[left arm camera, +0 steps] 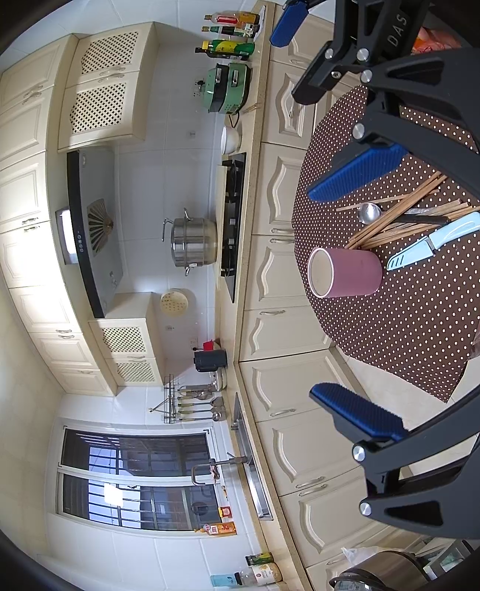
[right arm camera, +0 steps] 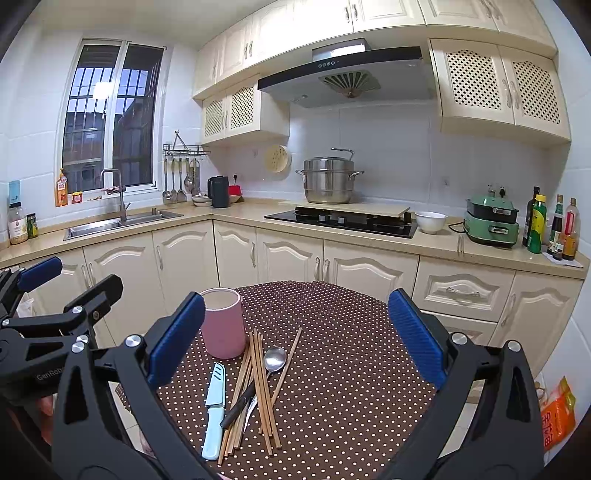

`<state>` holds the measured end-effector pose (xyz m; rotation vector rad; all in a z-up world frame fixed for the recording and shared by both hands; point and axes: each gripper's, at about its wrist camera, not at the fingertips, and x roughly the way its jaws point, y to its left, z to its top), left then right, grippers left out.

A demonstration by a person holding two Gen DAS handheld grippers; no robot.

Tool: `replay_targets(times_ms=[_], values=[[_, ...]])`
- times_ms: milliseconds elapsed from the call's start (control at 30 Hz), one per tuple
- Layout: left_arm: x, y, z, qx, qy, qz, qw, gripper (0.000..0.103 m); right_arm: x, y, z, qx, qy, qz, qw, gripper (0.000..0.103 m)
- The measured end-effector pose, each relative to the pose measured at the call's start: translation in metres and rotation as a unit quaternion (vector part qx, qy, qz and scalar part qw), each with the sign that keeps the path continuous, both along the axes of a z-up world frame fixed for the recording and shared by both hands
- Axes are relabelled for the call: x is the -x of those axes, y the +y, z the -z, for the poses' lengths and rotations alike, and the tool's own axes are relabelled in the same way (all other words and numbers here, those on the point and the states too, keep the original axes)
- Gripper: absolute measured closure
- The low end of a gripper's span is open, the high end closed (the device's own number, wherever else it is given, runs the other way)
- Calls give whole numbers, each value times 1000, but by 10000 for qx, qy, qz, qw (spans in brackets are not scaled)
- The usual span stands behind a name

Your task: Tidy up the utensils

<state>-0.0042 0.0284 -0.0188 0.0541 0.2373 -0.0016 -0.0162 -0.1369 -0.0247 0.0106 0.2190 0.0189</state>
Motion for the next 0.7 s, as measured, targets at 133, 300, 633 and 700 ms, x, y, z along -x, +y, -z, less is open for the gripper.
replay_targets(times_ms=[133,300,633,700], values=[[-1,-1,-1,15,-10,12,10000,7,0,1,0,0,16,0,10000,6],[0,2,0,0,8,4,10000,7,-1,4,-1,-8,27,0,10000,6],[1,11,1,-3,27,9,10000,7,-1,5,-1,-17,47,-1,10000,6],[0,10,1,3,37,14,10000,7,0,5,-1,-21,55,1,10000,6]])
